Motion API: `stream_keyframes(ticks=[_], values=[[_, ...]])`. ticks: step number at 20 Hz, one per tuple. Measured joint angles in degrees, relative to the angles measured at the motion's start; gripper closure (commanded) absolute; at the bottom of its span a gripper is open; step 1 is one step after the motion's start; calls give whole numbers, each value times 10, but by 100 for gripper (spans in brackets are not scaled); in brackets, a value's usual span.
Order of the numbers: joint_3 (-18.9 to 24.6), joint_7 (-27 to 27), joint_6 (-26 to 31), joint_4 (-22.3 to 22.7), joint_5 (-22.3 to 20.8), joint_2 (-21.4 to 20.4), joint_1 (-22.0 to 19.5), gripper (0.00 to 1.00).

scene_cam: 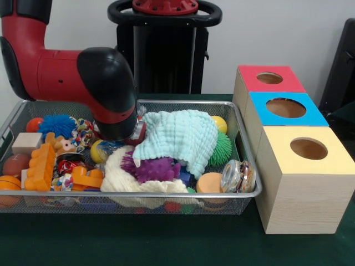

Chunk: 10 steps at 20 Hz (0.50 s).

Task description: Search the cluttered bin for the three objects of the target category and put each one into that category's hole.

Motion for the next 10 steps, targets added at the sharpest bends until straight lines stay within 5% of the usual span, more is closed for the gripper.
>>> stream_keyframes(ticks=[10], values=[[3, 0, 7, -5, 0, 4, -1, 0]])
